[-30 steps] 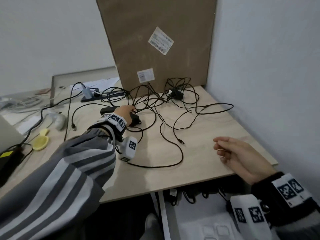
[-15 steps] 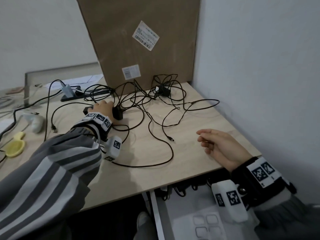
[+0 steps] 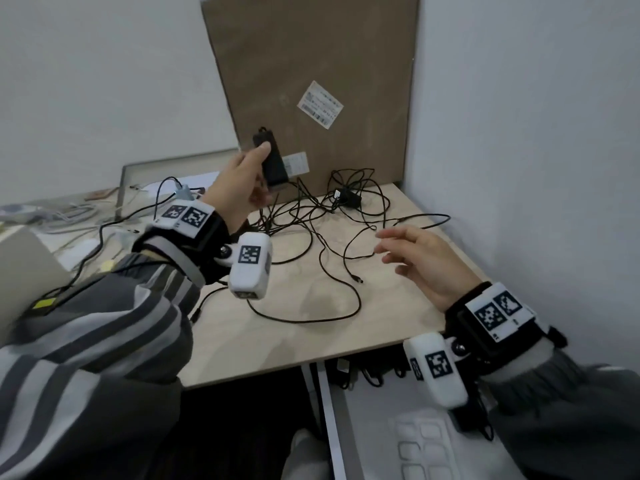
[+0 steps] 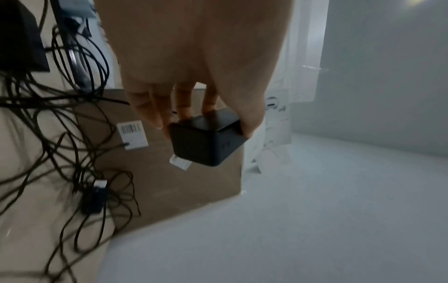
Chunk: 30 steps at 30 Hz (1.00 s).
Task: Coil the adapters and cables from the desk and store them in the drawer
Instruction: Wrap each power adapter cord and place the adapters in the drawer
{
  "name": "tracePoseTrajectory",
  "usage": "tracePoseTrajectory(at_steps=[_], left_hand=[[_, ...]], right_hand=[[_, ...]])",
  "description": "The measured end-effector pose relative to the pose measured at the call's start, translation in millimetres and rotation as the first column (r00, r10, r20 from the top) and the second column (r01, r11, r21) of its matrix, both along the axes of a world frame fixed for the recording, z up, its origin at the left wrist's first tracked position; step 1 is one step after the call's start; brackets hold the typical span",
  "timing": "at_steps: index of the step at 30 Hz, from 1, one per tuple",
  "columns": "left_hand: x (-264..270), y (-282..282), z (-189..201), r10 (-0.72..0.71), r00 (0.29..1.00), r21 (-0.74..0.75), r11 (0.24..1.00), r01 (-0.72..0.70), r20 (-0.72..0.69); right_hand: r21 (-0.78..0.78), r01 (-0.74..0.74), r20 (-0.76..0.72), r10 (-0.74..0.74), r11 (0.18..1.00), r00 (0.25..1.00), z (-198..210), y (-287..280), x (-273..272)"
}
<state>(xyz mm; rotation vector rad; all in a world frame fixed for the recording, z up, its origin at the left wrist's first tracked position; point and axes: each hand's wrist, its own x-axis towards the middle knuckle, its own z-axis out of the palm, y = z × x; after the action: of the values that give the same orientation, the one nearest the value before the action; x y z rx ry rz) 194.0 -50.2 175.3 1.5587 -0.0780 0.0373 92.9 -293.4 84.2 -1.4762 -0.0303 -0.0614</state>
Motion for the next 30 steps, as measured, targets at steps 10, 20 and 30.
tracePoseTrajectory(at_steps=[10,20,30], left_hand=[[-107.3,-62.4,-50.9,-0.392,0.898,-0.162,0.917,0.364,-0.199],[-144.3,-100.9,-107.2,-0.320,0.924,-0.297,0.921,0.252,-0.208],[-154.7,-124.8,-146.1,-0.444,0.882,-0.452,0.827,0.334,-0.160]], right_hand=[[-0.182,-0.163,0.212,0.201,0.970,0.956,-14.8,9.6,-21.3],[-0.015,0.002,0.264,0.002,1.000,0.964,-66.5,-36.3,-38.8],[-0.179,-0.159,0.157,0.188,0.971,0.969,-73.3,-51.4,-42.9]])
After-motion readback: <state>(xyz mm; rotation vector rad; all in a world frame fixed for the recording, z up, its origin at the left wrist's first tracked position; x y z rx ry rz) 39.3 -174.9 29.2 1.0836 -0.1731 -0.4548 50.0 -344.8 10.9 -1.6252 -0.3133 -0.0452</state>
